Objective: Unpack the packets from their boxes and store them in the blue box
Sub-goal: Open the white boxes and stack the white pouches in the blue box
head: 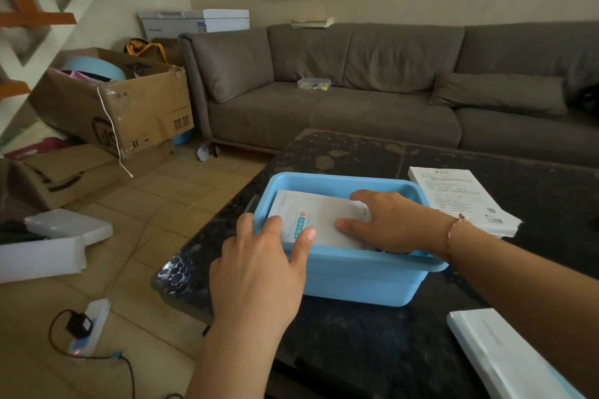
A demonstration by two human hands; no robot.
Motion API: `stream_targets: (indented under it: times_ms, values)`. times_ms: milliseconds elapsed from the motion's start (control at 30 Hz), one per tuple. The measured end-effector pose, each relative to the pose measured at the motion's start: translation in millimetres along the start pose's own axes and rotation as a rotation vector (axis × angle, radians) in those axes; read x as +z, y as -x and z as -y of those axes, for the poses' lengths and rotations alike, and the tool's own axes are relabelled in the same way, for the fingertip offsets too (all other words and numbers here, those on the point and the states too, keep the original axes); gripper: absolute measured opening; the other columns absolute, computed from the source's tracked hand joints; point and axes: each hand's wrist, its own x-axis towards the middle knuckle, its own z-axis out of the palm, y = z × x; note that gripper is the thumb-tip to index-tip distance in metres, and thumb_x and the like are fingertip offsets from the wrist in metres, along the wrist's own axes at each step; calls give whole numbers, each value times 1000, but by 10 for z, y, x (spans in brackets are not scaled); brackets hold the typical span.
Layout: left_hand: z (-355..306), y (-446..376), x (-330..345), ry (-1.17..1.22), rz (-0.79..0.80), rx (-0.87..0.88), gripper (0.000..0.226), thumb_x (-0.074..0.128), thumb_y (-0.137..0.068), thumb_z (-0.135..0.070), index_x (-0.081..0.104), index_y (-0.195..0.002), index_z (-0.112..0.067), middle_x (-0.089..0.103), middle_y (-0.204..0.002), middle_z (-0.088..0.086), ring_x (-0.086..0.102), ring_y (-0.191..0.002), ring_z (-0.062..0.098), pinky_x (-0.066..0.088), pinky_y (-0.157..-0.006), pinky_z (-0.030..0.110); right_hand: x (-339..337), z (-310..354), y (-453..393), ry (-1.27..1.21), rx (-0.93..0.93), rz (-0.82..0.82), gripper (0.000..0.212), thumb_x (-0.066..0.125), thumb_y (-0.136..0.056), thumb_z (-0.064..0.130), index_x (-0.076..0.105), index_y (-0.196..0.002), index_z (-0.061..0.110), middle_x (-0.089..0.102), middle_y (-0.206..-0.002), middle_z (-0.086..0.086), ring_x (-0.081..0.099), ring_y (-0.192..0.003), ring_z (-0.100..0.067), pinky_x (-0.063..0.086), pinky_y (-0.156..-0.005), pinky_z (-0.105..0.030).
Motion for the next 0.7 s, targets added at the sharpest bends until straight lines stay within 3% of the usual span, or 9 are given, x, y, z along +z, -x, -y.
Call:
stream_targets:
  times_ms: [200, 333, 433, 500, 567, 700]
  values:
    - [24, -19, 25, -13, -11, -31, 88, 7, -74, -76, 43, -137, -27, 41, -134, -3, 52, -110, 12, 55, -81, 32, 8, 14, 18, 66, -3, 52, 63, 40, -91, 67, 45, -138, 24, 57, -135, 1, 57, -107, -16, 42, -87, -26]
    - [40, -10, 30, -14, -24, -41, 89, 7, -74, -77, 43, -137, -26, 42, -131, -2, 53, -108, 13, 57, -81, 35, -30, 19, 39, 66, 18, 84, 75, 41, -90, 68, 29, -150, 24, 51, -143, 0, 56, -117, -18, 43, -98, -31]
    - [27, -4, 23, -12, -25, -38, 88, 7, -73, -77, 44, -134, -25, 43, -128, -4, 53, -107, 12, 57, -81, 34, -105, 29, 74, 92, 38, 53, 77, 41, -91, 65, 19, -153, 24, 55, -136, -1, 62, -109, -17, 47, -90, -27]
    - [39, 8, 21, -7, -41, -28, 88, 7, -73, -77, 45, -132, -25, 43, -128, -4, 53, -106, 11, 57, -80, 34, -181, 25, 105, 98, 62, 17, 70, 43, -94, 59, 23, -151, 24, 63, -107, 2, 71, -84, -15, 52, -73, -23]
    - [47, 28, 7, -2, -64, -21, 88, 8, -73, -77, 45, -133, -25, 43, -132, -3, 53, -109, 13, 58, -82, 35, -254, -4, 122, 103, 49, -31, 56, 47, -97, 50, 34, -144, 22, 59, -83, 4, 71, -64, -15, 55, -64, -24]
    - [0, 36, -52, 4, -65, -22, 88, 9, -75, -75, 41, -140, -27, 33, -150, -1, 40, -133, 19, 51, -98, 42, -331, -81, 146, 41, -15, -214, 45, 54, -97, 34, 48, -140, 21, 65, -102, -4, 60, -66, -13, 55, -81, -31]
